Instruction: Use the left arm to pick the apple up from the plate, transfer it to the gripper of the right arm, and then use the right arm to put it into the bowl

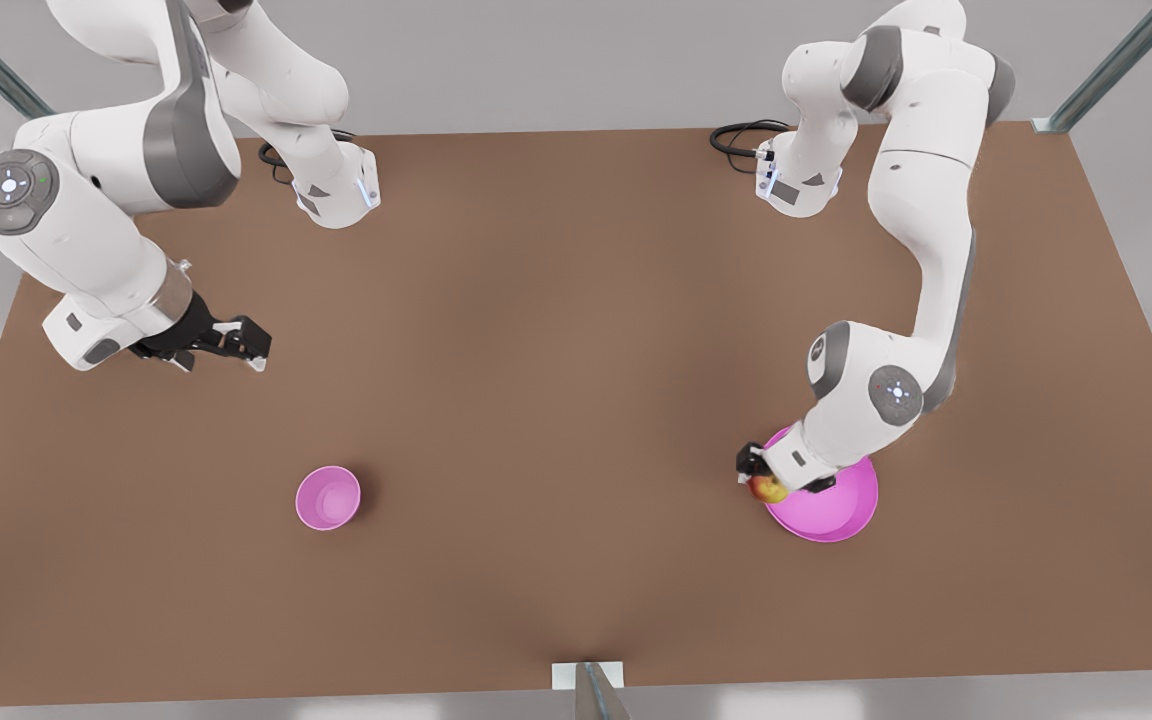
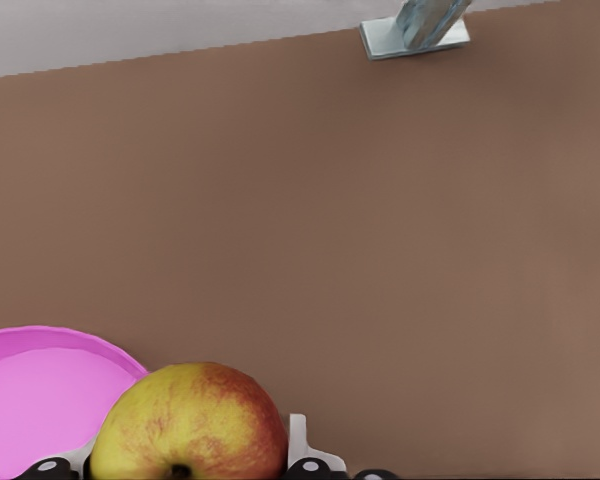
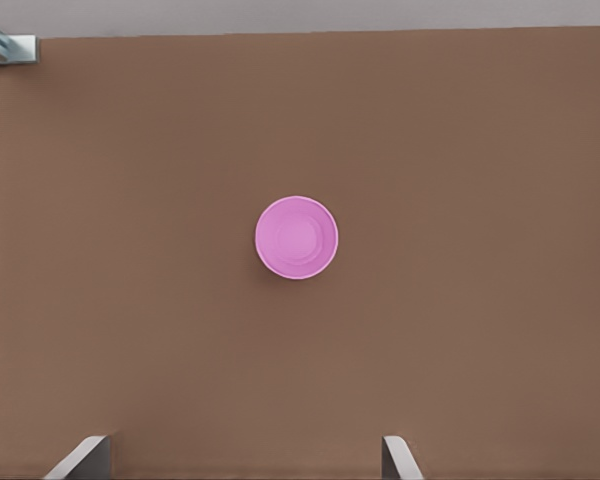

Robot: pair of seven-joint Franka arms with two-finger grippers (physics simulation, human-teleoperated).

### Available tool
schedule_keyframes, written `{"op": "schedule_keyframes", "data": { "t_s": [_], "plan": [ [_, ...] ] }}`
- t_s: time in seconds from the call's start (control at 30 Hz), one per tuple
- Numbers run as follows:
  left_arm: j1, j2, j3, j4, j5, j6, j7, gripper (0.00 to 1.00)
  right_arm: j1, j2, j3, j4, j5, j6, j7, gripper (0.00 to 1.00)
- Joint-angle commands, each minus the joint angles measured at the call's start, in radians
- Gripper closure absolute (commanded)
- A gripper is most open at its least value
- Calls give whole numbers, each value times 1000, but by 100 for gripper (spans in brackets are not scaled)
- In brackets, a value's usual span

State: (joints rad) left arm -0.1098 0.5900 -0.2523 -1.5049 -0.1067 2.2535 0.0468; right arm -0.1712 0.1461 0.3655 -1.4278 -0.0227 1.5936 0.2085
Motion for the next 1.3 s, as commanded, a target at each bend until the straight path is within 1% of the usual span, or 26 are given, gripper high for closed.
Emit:
{"op": "schedule_keyframes", "data": {
  "t_s": [0.0, 0.03, 0.07, 0.1, 0.13, 0.17, 0.2, 0.23, 0.27, 0.3, 0.33, 0.37, 0.4, 0.43, 0.5, 0.63, 0.7, 0.73, 0.8, 0.83, 0.9, 0.97, 1.1, 1.13, 1.27],
  "plan": [
    [-7, 10, -82, 35, -88, -68, 44, 22, -1, 13, 3, 4, 112, 12, 54, 0],
    [4, 57, -131, 95, -122, -66, 197, 22, 16, 44, 4, 6, 161, 48, 55, 0],
    [2, 80, -147, 98, -234, -54, 410, 22, 32, 92, 6, 6, 204, 101, 52, 0],
    [-27, 90, -166, 98, -315, 35, 619, 22, 38, 128, 6, 9, 293, 170, 51, 0],
    [-37, 112, -209, 100, -395, 104, 756, 22, 51, 180, 7, 3, 342, 264, 48, 0],
    [-34, 140, -234, 118, -515, 116, 891, 22, 58, 199, 7, 1, 397, 299, 46, 0],
    [-50, 191, -246, 181, -691, 116, 1092, 22, 42, 210, 6, -5, 532, 313, 40, 0],
    [-57, 241, -275, 227, -769, 120, 1218, 22, -5, 210, 6, -9, 608, 305, -21, 0],
    [-57, 267, -294, 258, -835, 126, 1361, 22, -60, 234, 4, -58, 725, 298, -209, 0],
    [-54, 306, -321, 296, -852, 126, 1481, 22, -65, 299, 3, -46, 938, 305, -332, 0],
    [-51, 355, -361, 339, -909, 126, 1656, 22, -62, 351, 6, -45, 994, 305, -423, 0],
    [-48, 364, -377, 342, -970, 124, 1840, 22, -59, 397, 6, -40, 1098, 301, -558, 0],
    [-50, 364, -377, 342, -1010, 124, 1982, 22, -59, 435, 6, -39, 1107, 301, -647, 0],
    [-51, 367, -387, 342, -1058, 124, 2116, 22, -54, 449, 7, -40, 1133, 301, -663, 0],
    [-54, 369, -392, 342, -1070, 124, 2200, 22, -27, 483, 7, -49, 1199, 305, -728, 0],
    [-73, 383, -406, 391, -1081, 175, 2262, 23, -36, 478, 23, -137, 1308, 293, -925, 0],
    [-80, 384, -412, 405, -1088, 198, 2265, 23, -37, 475, 30, -157, 1311, 302, -1026, 0],
    [-83, 386, -412, 405, -1088, 201, 2265, 23, -36, 477, 30, -157, 1334, 310, -1045, 0],
    [-102, 421, -412, 417, -1117, 215, 2312, 22, -25, 487, 30, -157, 1449, 374, -1133, 0],
    [-116, 445, -412, 427, -1162, 216, 2371, 22, -25, 487, 36, -158, 1455, 364, -1129, 0],
    [-131, 464, -412, 443, -1170, 227, 2383, 22, -30, 487, 73, -174, 1474, 365, -1121, 0],
    [-145, 473, -412, 454, -1174, 236, 2383, 20, -10, 489, 76, -178, 1500, 376, -1124, 0],
    [-145, 479, -413, 456, -1183, 238, 2383, 20, 36, 489, 75, -160, 1567, 404, -1126, 0],
    [-145, 479, -413, 456, -1183, 238, 2383, 20, 48, 489, 75, -158, 1572, 430, -1126, 0],
    [-151, 479, -415, 456, -1190, 238, 2383, 20, 48, 512, 70, -171, 1561, 428, -1173, 0]
  ]
}}
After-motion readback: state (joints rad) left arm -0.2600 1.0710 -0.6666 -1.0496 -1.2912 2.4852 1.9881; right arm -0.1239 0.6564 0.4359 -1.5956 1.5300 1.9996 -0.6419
